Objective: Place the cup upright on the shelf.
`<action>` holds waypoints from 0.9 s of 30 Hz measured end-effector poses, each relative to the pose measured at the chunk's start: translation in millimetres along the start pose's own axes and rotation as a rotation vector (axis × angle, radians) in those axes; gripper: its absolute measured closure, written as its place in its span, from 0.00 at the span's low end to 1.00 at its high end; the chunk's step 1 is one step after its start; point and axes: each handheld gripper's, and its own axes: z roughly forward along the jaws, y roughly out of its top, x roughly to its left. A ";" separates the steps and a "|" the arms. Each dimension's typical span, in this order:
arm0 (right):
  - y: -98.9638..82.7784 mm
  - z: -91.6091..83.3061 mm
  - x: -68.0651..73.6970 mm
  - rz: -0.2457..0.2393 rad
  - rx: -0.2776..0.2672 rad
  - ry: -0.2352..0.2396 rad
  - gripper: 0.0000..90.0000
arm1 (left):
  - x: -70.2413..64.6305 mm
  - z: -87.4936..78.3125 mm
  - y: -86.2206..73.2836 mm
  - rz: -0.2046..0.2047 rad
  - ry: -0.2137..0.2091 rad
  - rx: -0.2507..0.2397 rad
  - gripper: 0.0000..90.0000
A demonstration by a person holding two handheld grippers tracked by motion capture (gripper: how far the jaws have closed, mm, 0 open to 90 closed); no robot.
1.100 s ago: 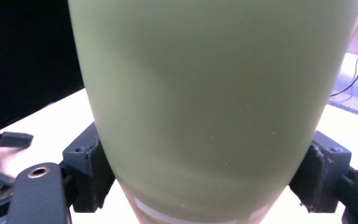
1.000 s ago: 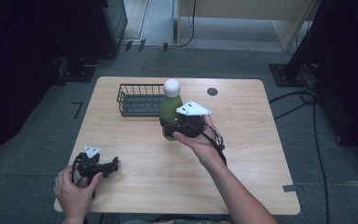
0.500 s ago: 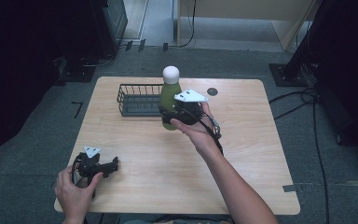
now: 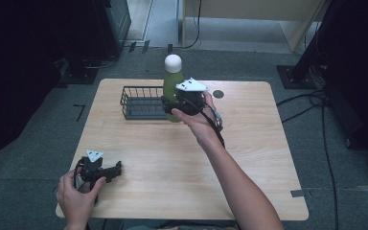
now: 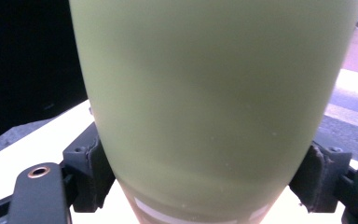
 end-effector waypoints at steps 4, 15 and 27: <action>6.9 10.0 -2.8 0.000 -0.002 -0.018 0.22 | 0.0 0.0 0.0 0.000 0.000 0.000 0.01; 30.5 33.8 -5.6 0.010 -0.012 -0.040 0.22 | 0.0 -0.1 0.0 0.001 0.000 0.001 0.01; 41.7 68.0 -9.1 0.036 -0.024 -0.056 0.22 | -0.1 0.0 0.0 -0.001 0.000 0.000 0.01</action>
